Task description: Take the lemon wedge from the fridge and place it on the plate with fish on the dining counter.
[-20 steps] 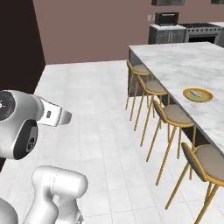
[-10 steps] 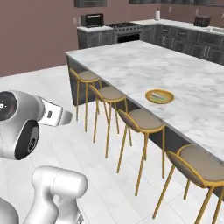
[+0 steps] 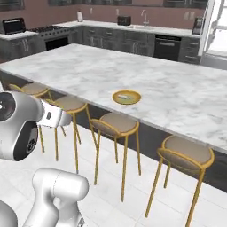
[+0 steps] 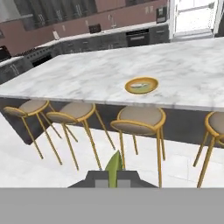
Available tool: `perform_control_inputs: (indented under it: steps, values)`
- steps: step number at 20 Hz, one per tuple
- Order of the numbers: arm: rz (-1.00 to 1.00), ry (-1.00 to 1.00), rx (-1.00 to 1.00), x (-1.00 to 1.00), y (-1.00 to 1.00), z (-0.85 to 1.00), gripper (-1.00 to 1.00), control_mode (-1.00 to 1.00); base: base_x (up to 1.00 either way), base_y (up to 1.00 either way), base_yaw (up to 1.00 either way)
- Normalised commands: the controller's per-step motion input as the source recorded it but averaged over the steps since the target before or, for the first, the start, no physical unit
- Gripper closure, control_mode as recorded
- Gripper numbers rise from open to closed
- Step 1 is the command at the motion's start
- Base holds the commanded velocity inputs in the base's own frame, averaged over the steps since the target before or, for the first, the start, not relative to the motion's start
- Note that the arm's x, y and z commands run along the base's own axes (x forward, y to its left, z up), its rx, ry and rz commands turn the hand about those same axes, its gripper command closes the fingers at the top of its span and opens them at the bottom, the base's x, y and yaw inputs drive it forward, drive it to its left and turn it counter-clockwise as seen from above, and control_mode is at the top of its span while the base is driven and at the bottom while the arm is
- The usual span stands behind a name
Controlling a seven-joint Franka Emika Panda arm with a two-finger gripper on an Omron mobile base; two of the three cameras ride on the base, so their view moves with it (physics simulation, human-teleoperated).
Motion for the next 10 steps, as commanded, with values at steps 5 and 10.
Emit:
perform_control_inputs:
  steps: [5, 10]
  values:
    - [0.00, 0.00, 0.00, 0.00, 0.00, 0.00, 1.00, 1.00, 0.00, 0.16, -0.70]
    - [0.00, 0.00, 0.00, 0.00, 0.00, 0.00, 1.00, 1.00, 0.57, 0.35, -0.45]
